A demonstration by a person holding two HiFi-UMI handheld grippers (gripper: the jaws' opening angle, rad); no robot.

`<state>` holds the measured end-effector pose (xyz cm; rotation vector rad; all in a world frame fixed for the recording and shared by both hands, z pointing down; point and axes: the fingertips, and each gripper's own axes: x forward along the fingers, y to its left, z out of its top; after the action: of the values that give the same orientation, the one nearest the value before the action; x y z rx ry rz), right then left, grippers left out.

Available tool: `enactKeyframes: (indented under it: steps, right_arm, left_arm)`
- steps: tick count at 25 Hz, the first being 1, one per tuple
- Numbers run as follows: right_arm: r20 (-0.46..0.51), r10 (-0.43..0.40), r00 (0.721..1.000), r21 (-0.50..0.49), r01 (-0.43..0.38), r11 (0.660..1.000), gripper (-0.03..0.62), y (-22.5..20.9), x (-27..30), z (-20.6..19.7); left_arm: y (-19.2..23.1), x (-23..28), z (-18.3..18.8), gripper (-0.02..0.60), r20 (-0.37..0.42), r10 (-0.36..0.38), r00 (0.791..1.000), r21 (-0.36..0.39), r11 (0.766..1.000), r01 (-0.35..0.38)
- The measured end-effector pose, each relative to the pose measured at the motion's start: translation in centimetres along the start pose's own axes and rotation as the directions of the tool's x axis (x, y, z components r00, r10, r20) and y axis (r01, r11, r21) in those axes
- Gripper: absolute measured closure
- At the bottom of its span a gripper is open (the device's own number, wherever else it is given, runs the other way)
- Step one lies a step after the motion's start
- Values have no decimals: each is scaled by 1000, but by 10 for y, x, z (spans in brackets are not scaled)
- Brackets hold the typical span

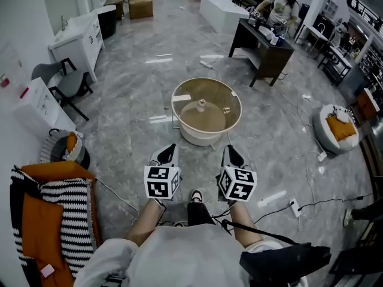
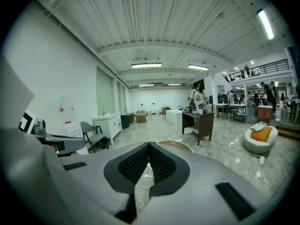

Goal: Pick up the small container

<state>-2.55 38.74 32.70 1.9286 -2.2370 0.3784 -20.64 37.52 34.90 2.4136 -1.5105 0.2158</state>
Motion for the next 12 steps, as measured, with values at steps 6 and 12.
enactKeyframes:
  steps: [6, 12]
  right_arm:
    - [-5, -7, 1000, 2, 7, 1000, 571, -11, 28, 8]
    - [-5, 8, 1000, -1, -8, 1000, 571, -29, 68, 19]
  left_arm:
    - [10, 28, 5, 574, -13, 8, 1000, -3, 1000, -8]
    - [15, 72, 14, 574, -18, 16, 1000, -3, 1000, -16]
